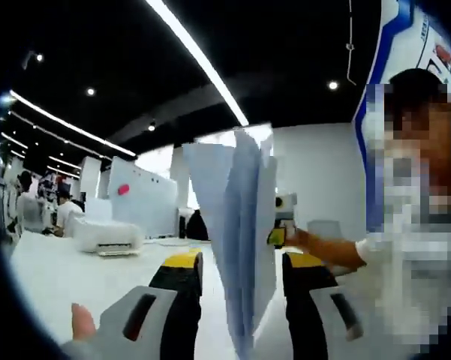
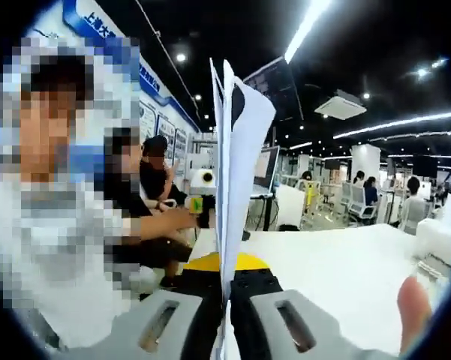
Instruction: Organize the stack of printing papers by aligning and flattening the scattered papers on the table
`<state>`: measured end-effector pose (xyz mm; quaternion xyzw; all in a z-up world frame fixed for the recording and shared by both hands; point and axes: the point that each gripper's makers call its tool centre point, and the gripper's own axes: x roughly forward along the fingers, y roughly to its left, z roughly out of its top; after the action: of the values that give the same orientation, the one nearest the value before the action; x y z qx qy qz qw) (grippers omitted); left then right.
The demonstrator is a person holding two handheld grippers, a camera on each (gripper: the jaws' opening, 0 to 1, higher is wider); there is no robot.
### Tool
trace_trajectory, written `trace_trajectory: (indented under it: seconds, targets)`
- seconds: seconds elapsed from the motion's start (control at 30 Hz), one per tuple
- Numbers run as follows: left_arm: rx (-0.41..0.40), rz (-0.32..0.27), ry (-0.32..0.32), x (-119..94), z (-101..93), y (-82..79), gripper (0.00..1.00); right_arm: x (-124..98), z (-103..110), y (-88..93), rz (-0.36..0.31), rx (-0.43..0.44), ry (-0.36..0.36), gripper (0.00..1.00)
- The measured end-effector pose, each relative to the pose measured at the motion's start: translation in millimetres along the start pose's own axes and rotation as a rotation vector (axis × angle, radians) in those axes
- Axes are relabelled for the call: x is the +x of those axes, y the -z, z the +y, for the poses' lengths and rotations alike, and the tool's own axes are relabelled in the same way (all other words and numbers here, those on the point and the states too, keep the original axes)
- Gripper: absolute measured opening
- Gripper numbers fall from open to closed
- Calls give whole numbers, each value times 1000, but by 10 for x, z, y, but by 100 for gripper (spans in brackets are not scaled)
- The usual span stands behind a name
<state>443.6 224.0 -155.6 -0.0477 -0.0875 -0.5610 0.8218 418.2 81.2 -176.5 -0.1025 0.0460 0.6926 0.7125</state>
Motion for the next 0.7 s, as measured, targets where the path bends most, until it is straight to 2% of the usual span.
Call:
trace_trajectory:
  seconds: [0.03,0.2,0.3,0.4,0.47,0.57,0.63,0.7]
  targets:
    - [1,25,5,-3,-15,-20,52,7,-10,-50,29,-7,-4,0]
    - [27,67,16,35,-65,-165,56,44,41,-121,153,-16,-76,0]
    - [30,63,41,84,-133,-396,57,90,-6,-166,225,-34,-77,0]
    - [52,93,69,161,-224,-522,57,165,-23,-176,288,-25,-91,0]
    - [49,133,79,203,-264,-498,53,221,-23,-172,307,-20,-97,0]
    - [61,149,77,234,-258,-462,45,305,6,-135,334,-30,-119,0]
    - [57,187,78,246,-232,-363,33,344,14,-105,353,-29,-129,0]
    - [69,209,81,243,-228,-294,17,351,25,-81,367,-27,-140,0]
